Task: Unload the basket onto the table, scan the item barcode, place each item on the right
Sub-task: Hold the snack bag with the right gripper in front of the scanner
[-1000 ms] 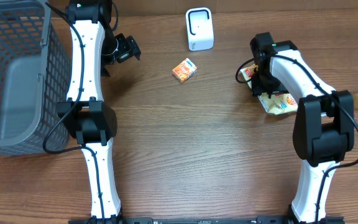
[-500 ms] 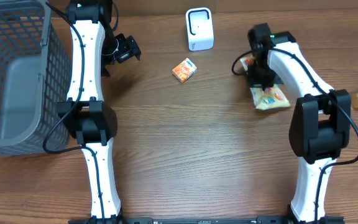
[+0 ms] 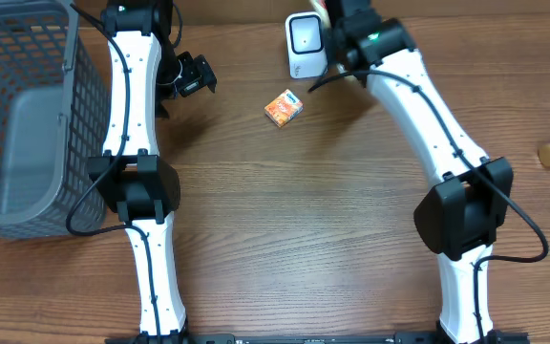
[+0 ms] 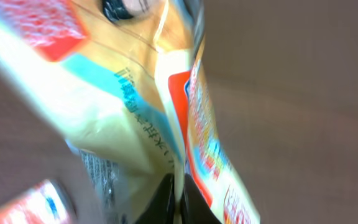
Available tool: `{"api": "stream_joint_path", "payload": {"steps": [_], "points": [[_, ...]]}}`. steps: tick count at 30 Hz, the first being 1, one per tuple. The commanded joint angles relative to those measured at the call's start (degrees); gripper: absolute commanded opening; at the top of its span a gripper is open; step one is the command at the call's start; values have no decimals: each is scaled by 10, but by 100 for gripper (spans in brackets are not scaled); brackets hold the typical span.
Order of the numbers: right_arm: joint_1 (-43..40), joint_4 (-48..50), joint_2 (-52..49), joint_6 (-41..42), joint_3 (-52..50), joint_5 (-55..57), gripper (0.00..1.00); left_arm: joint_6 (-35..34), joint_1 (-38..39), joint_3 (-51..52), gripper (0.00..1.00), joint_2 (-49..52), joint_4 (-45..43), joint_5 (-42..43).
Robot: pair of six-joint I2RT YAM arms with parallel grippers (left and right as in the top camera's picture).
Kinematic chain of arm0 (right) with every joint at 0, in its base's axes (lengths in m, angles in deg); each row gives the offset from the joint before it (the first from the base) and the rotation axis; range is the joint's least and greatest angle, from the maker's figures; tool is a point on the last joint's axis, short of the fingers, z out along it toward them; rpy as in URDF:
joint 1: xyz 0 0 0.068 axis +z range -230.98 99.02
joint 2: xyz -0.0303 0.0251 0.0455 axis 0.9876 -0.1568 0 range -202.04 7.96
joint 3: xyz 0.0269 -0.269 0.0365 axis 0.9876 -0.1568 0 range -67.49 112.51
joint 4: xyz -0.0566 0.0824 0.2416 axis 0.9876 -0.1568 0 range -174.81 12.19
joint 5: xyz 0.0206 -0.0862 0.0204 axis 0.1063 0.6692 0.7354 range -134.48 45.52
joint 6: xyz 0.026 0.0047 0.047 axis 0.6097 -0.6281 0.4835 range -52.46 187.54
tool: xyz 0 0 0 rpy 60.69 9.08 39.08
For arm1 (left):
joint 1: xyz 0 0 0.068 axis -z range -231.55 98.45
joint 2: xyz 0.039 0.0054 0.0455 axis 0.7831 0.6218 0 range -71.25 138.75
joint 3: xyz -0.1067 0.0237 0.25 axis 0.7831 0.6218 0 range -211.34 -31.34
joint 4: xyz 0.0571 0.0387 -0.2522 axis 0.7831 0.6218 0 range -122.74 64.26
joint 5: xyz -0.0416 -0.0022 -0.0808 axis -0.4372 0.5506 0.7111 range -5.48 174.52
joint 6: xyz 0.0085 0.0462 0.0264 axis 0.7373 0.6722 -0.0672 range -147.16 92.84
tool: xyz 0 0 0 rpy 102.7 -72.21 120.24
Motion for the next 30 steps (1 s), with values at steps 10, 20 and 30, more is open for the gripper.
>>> {"api": "stream_joint_path", "payload": {"steps": [10,20,30], "points": [[55,226,-68,-156,13,78,4,11,4,-1,100,-4,0,-6],[56,332,-112,-151,13,137,4,11,4,-1,100,-4,0,-6],[54,309,-92,-112,13,299,5,11,4,-1,100,-4,0,-6]]}}
